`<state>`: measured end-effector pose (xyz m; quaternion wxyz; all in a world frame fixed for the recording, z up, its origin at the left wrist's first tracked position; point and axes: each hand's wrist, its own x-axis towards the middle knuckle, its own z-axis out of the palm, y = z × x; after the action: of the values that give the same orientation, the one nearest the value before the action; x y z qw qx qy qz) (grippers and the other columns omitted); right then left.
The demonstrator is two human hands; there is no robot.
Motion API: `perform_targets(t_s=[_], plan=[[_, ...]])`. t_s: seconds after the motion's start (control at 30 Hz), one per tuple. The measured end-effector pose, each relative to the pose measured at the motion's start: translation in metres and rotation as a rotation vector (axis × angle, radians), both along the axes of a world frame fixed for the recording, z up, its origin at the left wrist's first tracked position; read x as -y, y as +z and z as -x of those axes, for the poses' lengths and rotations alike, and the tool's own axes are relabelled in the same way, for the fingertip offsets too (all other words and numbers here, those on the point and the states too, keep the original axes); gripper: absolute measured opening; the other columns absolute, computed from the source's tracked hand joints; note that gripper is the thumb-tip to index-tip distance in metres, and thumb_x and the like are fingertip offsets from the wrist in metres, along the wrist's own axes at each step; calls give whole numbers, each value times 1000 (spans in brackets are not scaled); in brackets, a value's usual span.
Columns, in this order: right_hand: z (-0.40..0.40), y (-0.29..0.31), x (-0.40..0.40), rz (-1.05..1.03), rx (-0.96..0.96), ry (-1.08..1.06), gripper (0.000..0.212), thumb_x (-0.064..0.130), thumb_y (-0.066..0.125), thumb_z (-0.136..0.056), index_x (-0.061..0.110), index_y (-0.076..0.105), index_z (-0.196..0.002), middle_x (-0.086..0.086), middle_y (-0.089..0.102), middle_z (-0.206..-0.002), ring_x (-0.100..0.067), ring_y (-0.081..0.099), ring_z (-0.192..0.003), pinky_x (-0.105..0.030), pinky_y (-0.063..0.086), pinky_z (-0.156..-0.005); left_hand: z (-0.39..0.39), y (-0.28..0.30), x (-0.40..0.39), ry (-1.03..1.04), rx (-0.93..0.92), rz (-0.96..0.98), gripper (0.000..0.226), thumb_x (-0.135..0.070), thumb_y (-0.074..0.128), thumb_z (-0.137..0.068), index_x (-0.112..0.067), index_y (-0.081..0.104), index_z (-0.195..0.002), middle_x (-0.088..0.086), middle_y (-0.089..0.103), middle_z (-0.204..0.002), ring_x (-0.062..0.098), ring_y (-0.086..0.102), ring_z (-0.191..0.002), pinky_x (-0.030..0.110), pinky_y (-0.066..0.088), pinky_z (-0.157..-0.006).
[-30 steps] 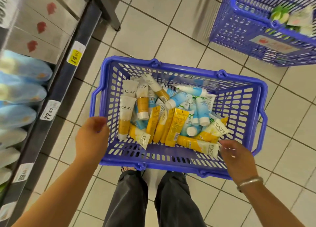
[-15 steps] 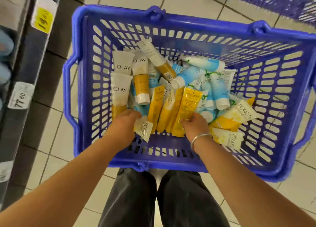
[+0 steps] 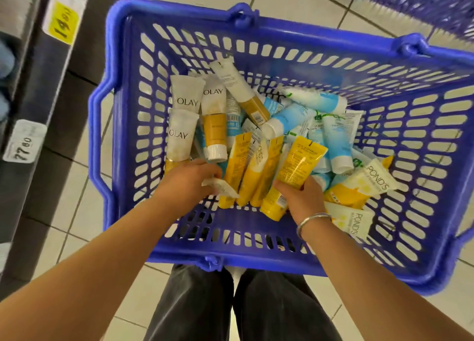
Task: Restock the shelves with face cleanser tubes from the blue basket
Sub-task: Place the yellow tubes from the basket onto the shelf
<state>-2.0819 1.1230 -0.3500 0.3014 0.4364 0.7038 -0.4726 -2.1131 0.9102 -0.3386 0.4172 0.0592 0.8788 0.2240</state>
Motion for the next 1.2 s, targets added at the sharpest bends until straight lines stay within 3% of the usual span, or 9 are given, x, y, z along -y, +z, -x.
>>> perform_targets(t_s=[0.2, 0.3, 0.37, 0.47, 0.7, 0.87, 1.0, 1.1, 1.2], plan=[[25, 22, -11, 231, -75, -250, 13, -7, 56, -81, 6, 59, -83, -15, 63, -76, -25, 64, -58, -41, 53, -63, 24, 24, 1, 700, 213, -397, 23, -15, 65, -83, -36, 62, -92, -21, 68, -80, -9, 64, -76, 6, 48, -61], [27, 42, -21, 321, -83, -347, 16, -7, 53, -82, 8, 57, -83, -9, 65, -62, -17, 63, -46, -32, 52, -55, 10, 38, -6, 1001, 390, -597, 18, -24, 61, -82, -31, 63, -98, -11, 73, -92, 6, 69, -85, 21, 56, -67], [29, 54, -28, 468, -49, -472, 12, 8, 47, -90, 10, 59, -88, -5, 64, -57, -17, 61, -47, -28, 53, -54, 2, 46, -9, 1157, 478, -705, 28, -33, 59, -75, -27, 65, -101, 0, 73, -100, 18, 70, -89, 34, 58, -68], [37, 73, -35, 720, 83, -565, 46, 48, 33, -93, 14, 61, -105, -5, 61, -70, -21, 58, -63, -36, 52, -69, -3, 61, -11, 1311, 525, -790, 33, -42, 58, -72, -26, 68, -99, 3, 74, -94, 18, 71, -82, 34, 57, -61], [59, 145, -22, 745, 90, -452, 49, 57, 41, -82, 16, 64, -95, -3, 61, -72, -20, 60, -60, -36, 55, -65, 12, 123, -18, 1618, 480, -708, 50, -57, 42, -88, -13, 66, -85, 5, 72, -63, 17, 68, -51, 27, 52, -43], [66, 214, 4, 711, 0, -335, 61, 48, 57, -65, 20, 47, -118, -5, 56, -75, -17, 55, -52, -28, 49, -49, 19, 191, 2, 1595, 527, -812, 36, -42, 49, -91, -9, 63, -95, 8, 69, -65, 19, 67, -54, 32, 55, -50], [76, 281, 24, 773, -80, -321, 46, 38, 55, -69, 14, 50, -108, -7, 54, -70, -17, 53, -56, -29, 47, -56, 21, 257, 23, 1527, 550, -967, 22, -15, 50, -85, -13, 59, -105, 9, 69, -77, 21, 68, -63, 37, 58, -58], [82, 338, 34, 819, -127, -331, 33, 25, 51, -72, 13, 55, -102, -8, 57, -75, -21, 57, -66, -36, 47, -69, 25, 317, 37, 1481, 506, -1086, 43, -4, 58, -63, -12, 56, -105, 8, 69, -76, 19, 69, -64, 33, 56, -55], [84, 391, 53, 826, -217, -276, 16, 8, 46, -82, 14, 56, -92, -2, 62, -69, -18, 62, -63, -34, 53, -63, 25, 374, 51, 1420, 378, -1135, 56, -1, 58, -60, -7, 51, -114, 8, 68, -80, 19, 68, -66, 32, 56, -55]])
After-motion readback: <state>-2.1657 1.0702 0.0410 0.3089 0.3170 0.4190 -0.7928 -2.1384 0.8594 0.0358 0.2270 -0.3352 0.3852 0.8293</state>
